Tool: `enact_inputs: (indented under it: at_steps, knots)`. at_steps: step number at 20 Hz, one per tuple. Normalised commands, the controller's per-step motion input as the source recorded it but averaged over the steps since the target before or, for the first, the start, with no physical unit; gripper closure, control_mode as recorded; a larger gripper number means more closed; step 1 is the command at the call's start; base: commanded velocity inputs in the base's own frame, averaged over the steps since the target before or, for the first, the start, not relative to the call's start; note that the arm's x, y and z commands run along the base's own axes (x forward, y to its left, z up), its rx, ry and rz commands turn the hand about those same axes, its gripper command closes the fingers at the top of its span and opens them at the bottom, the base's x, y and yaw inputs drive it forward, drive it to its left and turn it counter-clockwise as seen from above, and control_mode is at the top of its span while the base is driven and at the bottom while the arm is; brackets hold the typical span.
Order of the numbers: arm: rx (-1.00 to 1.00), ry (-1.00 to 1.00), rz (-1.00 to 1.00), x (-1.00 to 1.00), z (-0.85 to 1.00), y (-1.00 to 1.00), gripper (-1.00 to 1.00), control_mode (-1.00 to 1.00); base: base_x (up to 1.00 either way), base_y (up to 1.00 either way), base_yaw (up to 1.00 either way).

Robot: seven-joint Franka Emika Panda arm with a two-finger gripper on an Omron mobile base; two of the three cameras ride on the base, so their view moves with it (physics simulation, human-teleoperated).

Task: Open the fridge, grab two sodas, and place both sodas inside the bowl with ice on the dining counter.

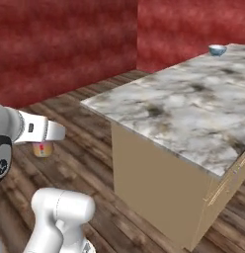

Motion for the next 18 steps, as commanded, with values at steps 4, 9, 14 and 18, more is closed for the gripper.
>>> enact_inputs:
  at_steps: [4, 9, 14, 18]
  knots:
    - [0.00, 0.00, 0.00, 0.00, 0.00, 0.00, 1.00, 1.00, 0.48, 1.00, -0.35]
    - [0.00, 0.00, 0.00, 0.00, 0.00, 0.00, 1.00, 1.00, 0.45, 1.00, -0.36]
    - [0.00, 0.00, 0.00, 0.00, 0.00, 0.00, 1.00, 1.00, 0.45, 1.00, -0.36]
    - [0.00, 0.00, 0.00, 0.00, 0.00, 0.00, 1.00, 1.00, 0.45, 1.00, -0.37]
